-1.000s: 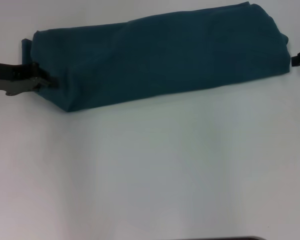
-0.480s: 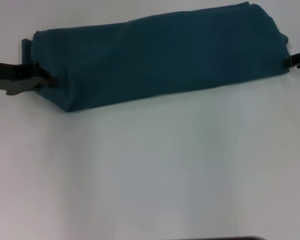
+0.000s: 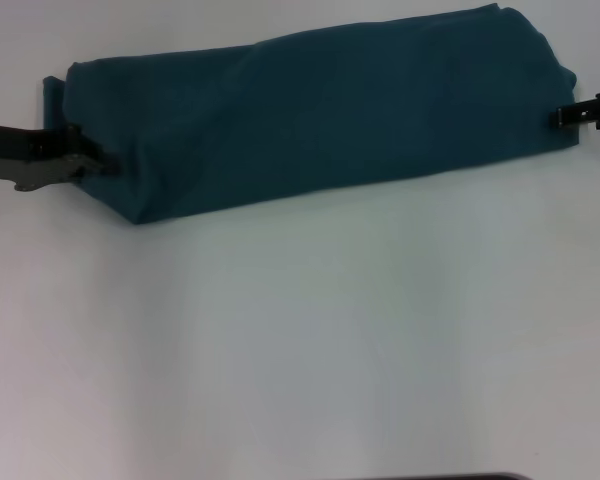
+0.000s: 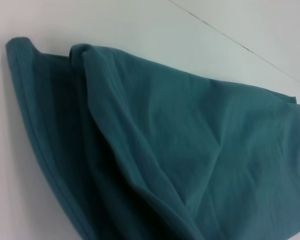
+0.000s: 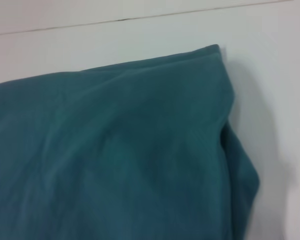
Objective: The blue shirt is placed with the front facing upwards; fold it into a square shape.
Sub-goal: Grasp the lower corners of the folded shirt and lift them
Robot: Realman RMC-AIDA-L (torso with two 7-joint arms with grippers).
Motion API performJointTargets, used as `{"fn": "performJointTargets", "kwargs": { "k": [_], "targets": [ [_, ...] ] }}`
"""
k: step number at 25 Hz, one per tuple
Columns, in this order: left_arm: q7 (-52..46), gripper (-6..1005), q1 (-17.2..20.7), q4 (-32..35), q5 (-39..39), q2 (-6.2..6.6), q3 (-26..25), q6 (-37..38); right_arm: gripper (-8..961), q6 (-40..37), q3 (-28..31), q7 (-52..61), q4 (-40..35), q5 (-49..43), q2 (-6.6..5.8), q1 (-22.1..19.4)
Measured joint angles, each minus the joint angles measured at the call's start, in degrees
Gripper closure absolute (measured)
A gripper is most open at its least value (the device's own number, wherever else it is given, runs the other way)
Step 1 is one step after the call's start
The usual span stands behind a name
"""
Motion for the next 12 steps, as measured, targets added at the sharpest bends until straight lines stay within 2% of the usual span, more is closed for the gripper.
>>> {"fn": "performJointTargets", "kwargs": {
  "k": [5, 10, 12],
  "targets": [
    [-0.06, 984, 0.01, 0.01, 0.0, 0.05, 0.0, 0.01, 102, 1.09, -0.91, -0.42, 0.0, 0.1, 0.89, 0.16],
    [-0.02, 985, 0.03, 0.07, 0.0, 0.08, 0.01, 0.01, 43, 1.42, -1.2, -0.52, 0.1, 0.17, 1.23, 0.62],
    [-0.01, 985, 0.04, 0.12, 0.0, 0.09, 0.01, 0.01, 71, 1.5, -1.2, -0.61, 0.26, 0.32, 1.32, 0.79]
  ]
}}
